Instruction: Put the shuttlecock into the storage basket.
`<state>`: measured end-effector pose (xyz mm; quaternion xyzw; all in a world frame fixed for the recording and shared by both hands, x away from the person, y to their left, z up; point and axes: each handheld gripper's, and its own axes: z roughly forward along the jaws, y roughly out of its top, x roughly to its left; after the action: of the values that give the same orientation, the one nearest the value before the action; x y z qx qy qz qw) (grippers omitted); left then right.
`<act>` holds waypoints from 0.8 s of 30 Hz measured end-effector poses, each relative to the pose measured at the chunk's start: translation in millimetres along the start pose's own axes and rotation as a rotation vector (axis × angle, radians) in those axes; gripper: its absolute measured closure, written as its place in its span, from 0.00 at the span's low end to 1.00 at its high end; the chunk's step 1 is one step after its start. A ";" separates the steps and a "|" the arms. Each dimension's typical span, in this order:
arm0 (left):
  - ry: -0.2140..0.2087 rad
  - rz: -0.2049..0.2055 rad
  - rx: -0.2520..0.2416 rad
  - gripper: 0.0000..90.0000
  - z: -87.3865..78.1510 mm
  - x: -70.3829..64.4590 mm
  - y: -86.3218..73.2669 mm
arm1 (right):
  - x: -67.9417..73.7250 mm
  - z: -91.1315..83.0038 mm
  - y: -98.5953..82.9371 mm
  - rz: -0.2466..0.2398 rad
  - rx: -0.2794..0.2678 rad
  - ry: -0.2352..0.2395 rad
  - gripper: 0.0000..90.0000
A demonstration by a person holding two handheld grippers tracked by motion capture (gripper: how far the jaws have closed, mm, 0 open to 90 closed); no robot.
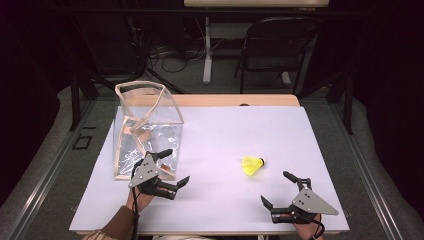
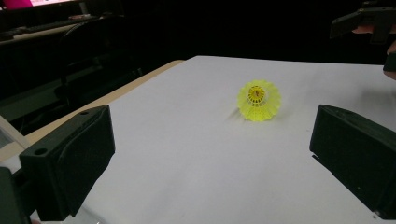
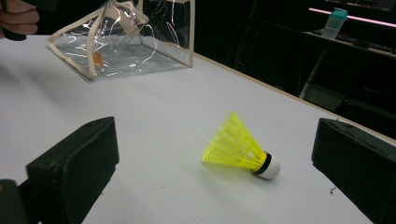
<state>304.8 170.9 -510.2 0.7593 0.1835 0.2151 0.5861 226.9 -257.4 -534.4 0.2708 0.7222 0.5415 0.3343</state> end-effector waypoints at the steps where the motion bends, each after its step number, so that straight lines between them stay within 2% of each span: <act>1: -0.001 0.002 0.003 0.00 2.5 0.5 1.4 | 0.0 0.0 0.0 0.000 0.000 0.000 0.00; 24: -0.076 0.018 0.022 0.00 31.8 6.1 17.3 | 0.2 0.0 -0.1 -0.001 0.003 0.001 0.00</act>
<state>327.6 144.0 -499.8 0.7749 0.1567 0.1891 0.5824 226.8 -257.3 -534.5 0.2706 0.7235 0.5404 0.3336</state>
